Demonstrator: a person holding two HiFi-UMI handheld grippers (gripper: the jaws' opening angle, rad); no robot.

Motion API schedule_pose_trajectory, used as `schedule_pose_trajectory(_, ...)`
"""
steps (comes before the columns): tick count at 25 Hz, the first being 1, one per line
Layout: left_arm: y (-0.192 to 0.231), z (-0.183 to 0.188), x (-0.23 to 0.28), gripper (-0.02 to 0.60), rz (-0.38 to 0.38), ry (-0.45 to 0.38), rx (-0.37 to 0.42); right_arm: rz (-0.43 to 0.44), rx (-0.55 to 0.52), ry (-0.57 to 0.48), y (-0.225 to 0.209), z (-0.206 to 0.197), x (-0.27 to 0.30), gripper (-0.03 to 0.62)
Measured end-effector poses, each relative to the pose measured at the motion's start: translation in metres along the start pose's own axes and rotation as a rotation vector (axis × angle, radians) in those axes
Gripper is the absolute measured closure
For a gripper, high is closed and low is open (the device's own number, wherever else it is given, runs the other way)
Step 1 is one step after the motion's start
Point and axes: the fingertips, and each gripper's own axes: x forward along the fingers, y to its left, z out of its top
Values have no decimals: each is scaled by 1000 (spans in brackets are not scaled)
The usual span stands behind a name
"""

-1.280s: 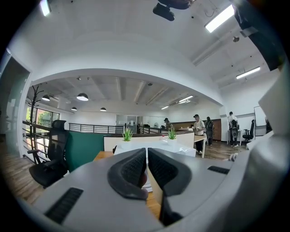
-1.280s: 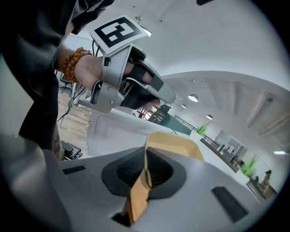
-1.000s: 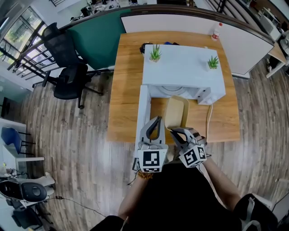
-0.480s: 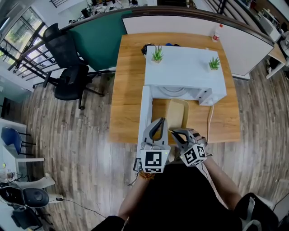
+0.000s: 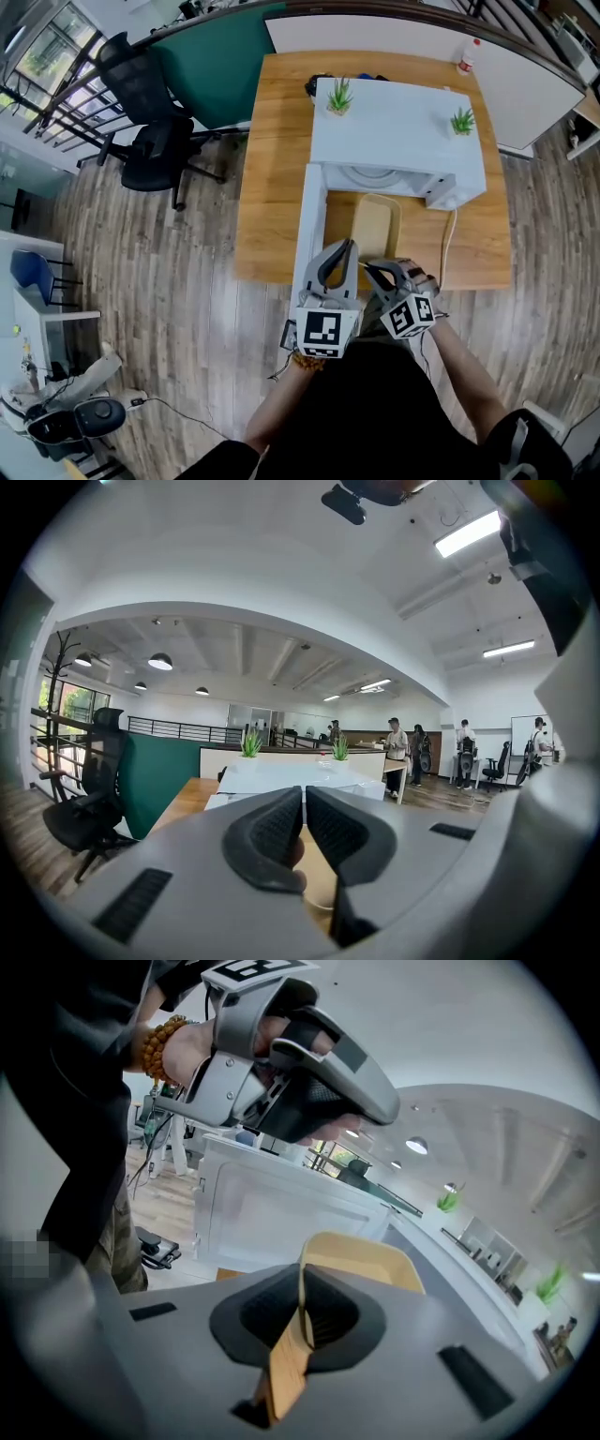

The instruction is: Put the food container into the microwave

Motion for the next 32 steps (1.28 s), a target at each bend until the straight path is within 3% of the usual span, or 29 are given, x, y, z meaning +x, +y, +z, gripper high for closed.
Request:
schedule_pose_trajectory(15,-16,-7,-9,551,-28,29,15,83,-47,30,-16,-26,27,572)
schedule_pose_trajectory(32,-3,2,2,551,-14,15,-13,83,-116,82,-42,-48,43,572)
